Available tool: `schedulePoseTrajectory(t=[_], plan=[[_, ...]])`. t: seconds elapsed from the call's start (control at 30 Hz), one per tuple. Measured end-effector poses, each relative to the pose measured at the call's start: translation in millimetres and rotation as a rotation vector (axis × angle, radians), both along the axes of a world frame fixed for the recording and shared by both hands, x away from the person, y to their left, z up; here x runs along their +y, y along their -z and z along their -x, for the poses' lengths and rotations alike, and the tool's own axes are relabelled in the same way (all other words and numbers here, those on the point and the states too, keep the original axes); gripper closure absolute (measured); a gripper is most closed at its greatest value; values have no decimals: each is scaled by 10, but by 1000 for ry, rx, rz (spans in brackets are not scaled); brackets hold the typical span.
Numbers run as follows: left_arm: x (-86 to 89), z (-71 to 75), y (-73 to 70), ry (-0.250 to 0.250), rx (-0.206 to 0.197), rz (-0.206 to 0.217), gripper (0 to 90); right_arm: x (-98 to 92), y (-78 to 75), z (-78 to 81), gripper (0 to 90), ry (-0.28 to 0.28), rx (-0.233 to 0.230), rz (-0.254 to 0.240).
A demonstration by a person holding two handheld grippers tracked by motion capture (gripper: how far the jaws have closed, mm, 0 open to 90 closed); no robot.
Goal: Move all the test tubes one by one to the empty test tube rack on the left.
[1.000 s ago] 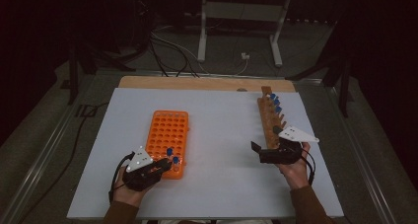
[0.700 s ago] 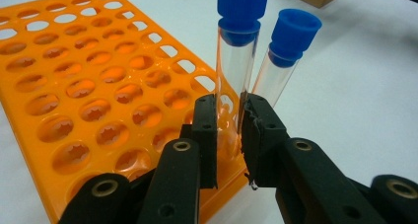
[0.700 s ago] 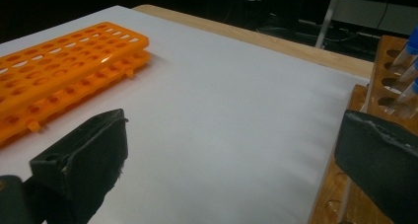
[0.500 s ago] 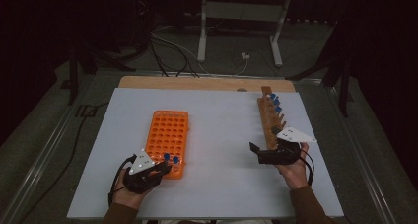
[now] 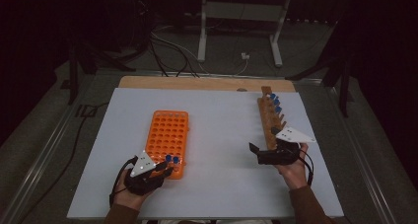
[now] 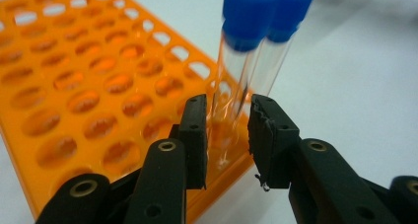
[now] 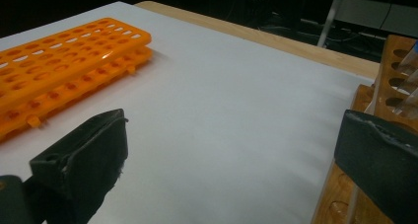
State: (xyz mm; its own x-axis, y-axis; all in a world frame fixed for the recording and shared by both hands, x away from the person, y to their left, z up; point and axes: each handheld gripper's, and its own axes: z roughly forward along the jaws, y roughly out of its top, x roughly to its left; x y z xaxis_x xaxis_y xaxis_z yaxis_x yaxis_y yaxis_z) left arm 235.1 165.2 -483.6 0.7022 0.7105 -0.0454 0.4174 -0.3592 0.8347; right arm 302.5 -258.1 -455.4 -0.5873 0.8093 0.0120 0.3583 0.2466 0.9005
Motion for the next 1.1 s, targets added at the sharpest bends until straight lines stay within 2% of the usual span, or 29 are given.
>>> schedulePoseTrajectory(t=[0.07,0.1,0.23,0.33,0.43,0.57,0.7,0.8,0.93,1.1], plan=[[4,12,-29,-5,-22,7,720,4,3,-3,0,-2,0,-1],[2,11,-32,-5,-20,-6,766,9,4,-3,0,-3,0,1],[-5,-5,3,-3,4,-34,779,18,6,-1,0,-5,-1,3],[16,-7,5,-3,9,-12,772,6,-3,-2,0,-3,-3,-1],[73,-1,-16,-2,2,60,686,-19,-18,-4,0,5,-7,-5],[176,6,-86,-21,-40,144,600,-54,-42,-19,0,16,-10,-10],[263,8,-140,-74,-91,201,482,-97,-81,-49,0,36,-15,-13],[313,-3,-171,-95,-116,244,450,-144,-108,-90,0,50,-15,-15],[341,-33,-186,-154,-129,247,304,-206,-127,-142,0,72,-7,-9],[346,-113,-175,-252,-133,206,43,-310,-143,-267,10,105,11,3]])
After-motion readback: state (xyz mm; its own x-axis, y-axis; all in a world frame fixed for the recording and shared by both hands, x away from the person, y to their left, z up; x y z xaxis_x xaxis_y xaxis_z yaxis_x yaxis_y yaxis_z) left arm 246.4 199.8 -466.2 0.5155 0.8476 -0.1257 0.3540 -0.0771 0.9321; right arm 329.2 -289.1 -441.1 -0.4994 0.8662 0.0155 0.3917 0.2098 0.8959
